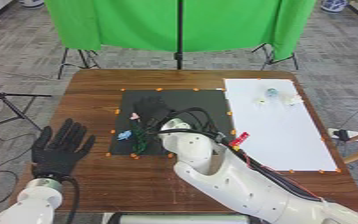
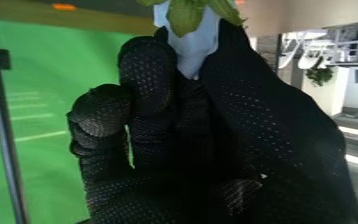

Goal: Arrange flowers

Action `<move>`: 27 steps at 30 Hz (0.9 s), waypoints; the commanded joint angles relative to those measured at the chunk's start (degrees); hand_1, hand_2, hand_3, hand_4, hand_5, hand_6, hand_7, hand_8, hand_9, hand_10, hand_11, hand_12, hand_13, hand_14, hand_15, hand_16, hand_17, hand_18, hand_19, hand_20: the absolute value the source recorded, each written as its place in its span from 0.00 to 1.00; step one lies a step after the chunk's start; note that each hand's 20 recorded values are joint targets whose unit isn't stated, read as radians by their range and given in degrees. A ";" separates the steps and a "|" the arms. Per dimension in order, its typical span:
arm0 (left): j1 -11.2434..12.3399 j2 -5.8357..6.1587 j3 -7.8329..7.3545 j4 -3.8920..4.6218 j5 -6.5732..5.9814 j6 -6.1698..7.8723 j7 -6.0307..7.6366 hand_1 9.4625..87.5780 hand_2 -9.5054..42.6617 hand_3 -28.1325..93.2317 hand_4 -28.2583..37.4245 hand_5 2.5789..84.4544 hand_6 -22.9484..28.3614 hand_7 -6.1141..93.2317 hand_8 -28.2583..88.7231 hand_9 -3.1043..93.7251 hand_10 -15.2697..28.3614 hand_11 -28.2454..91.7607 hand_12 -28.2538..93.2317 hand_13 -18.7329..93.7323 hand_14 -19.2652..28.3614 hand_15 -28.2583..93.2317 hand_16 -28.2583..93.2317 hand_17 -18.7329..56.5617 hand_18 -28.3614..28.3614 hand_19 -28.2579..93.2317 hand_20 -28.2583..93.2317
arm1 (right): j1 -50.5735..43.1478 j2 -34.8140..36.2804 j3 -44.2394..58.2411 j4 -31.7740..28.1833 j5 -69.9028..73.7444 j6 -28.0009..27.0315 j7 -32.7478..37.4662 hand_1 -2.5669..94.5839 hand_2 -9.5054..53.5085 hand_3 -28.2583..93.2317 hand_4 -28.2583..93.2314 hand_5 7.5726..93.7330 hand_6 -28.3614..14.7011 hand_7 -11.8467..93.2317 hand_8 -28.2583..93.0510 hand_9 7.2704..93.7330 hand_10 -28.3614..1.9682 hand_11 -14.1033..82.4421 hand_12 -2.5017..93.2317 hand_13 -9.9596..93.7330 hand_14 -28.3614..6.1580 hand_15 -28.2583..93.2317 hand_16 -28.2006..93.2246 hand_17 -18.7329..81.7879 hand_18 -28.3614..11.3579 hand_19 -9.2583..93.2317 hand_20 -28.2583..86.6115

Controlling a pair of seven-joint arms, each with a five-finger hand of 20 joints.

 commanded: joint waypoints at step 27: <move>-1.10 -0.35 1.08 0.85 0.54 1.01 -1.01 0.25 0.42 0.85 0.00 0.56 0.59 0.27 0.15 0.48 0.71 0.49 0.34 0.47 0.74 0.69 0.19 0.19 0.77 0.58 0.40 | -2.53 -1.09 2.10 -0.62 1.76 -0.86 5.15 0.50 0.00 0.84 0.00 0.60 0.57 0.33 0.15 0.66 0.41 0.53 0.36 0.69 0.46 0.75 0.52 0.57 0.16 0.97 0.63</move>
